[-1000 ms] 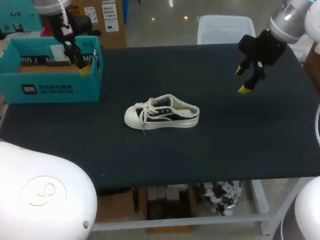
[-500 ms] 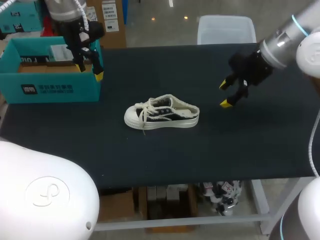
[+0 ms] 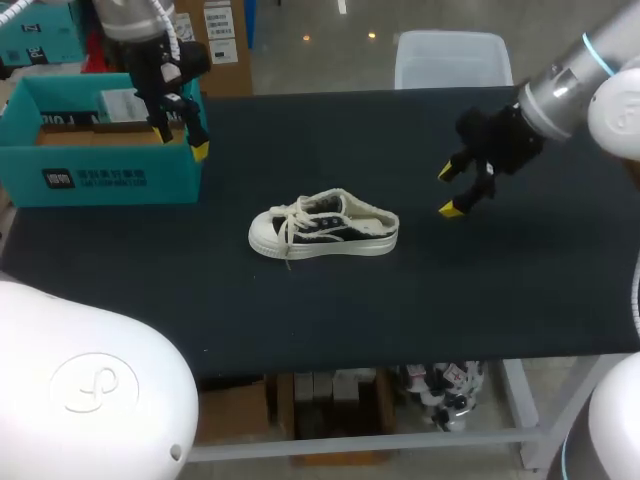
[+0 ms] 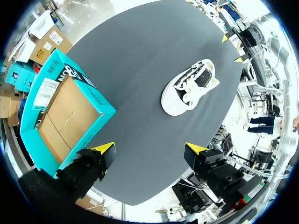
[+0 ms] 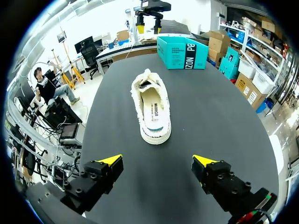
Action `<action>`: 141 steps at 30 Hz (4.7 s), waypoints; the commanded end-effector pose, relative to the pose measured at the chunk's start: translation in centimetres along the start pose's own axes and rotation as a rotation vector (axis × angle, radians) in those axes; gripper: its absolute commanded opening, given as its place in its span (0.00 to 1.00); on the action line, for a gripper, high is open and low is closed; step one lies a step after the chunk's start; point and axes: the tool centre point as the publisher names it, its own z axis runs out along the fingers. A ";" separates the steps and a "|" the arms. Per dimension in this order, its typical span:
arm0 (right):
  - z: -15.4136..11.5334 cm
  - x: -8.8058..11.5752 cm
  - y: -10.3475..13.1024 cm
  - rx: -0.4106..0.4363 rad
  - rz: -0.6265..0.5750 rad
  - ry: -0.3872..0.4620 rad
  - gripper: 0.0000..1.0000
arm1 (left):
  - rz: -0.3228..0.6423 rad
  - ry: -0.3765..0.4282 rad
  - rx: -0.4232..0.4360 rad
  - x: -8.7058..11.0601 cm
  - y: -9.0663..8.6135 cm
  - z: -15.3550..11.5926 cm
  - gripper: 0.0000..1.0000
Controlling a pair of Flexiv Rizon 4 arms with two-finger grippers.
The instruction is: Open the shoe tongue, take the insole out of the shoe, put the insole back into the shoe, and pack the shoe into the shoebox
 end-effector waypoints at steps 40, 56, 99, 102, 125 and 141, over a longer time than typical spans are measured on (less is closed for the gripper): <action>13.3 -0.1 1.1 -0.263 0.050 0.012 1.00 | -0.574 -0.085 0.102 8.6 -7.1 4.9 1.00; 15.5 0.4 2.1 -0.282 0.037 0.070 1.00 | -0.588 -0.076 0.086 9.0 -8.1 6.2 1.00; 16.5 0.8 1.4 -0.318 0.039 0.083 0.00 | -0.571 -0.238 -0.057 18.1 -12.6 9.9 0.98; 16.5 0.8 1.4 -0.318 0.039 0.083 0.00 | -0.575 -0.251 -0.069 18.5 -12.8 10.7 1.00; 16.5 0.8 1.4 -0.318 0.039 0.083 0.00 | -0.634 -0.308 -0.158 18.9 -12.4 15.3 0.64; 16.5 0.8 1.4 -0.318 0.039 0.083 0.00 | -0.627 -0.319 -0.137 17.9 -11.4 15.4 0.00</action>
